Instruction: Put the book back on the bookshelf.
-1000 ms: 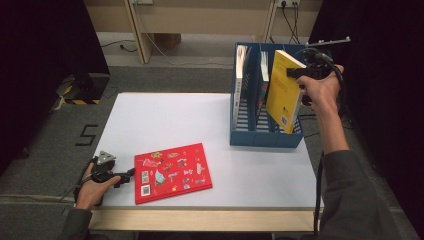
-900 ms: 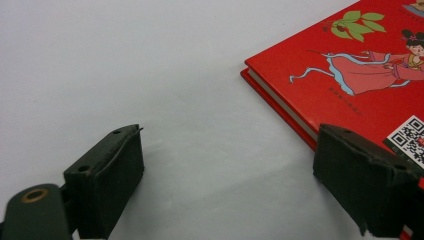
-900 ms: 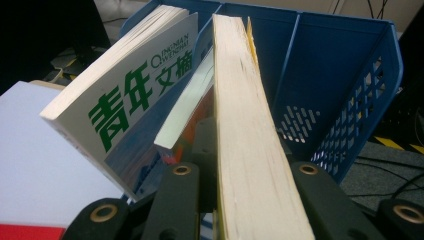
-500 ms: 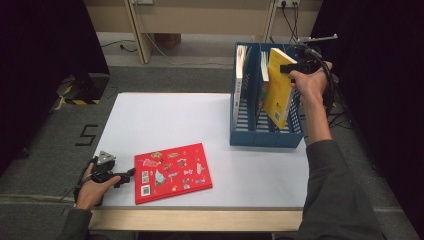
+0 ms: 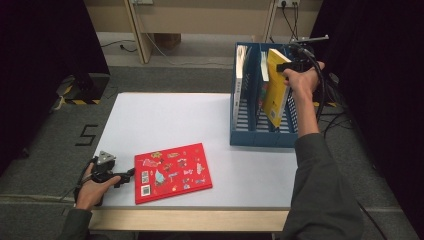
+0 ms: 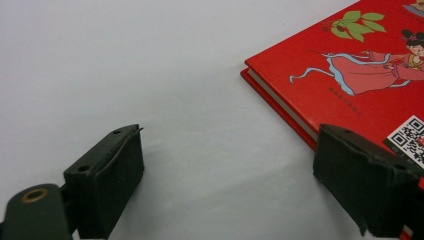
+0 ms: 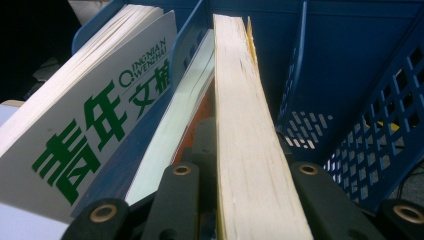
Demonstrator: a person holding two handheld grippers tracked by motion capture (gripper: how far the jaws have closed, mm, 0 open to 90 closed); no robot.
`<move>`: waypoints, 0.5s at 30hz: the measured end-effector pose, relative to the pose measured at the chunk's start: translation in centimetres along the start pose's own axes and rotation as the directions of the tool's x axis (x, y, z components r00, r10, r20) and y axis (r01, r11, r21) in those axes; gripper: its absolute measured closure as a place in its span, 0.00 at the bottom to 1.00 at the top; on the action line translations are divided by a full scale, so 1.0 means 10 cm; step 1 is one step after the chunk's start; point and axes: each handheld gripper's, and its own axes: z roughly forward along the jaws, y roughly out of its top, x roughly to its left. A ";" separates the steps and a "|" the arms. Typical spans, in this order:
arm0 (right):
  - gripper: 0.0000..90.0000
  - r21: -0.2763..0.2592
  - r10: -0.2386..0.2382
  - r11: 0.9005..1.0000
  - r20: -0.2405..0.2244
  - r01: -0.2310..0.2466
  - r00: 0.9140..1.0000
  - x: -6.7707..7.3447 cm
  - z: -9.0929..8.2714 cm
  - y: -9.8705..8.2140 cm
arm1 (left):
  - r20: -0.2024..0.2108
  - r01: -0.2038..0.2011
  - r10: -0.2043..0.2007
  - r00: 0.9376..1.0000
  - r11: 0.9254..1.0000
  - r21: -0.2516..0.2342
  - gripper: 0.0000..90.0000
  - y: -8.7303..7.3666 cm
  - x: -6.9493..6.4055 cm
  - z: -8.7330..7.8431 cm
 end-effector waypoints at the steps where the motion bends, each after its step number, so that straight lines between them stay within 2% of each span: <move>1: 0.84 0.001 0.001 1.000 0.002 -0.001 1.000 0.00 0.02 0.00 | 0.000 0.000 0.000 1.000 1.000 0.000 0.13 0.00 0.00 0.00; 15: 0.84 -0.001 0.029 1.000 0.023 -0.029 0.999 -0.01 0.24 -0.01 | 0.000 0.000 0.000 1.000 1.000 0.000 0.13 0.00 0.00 0.00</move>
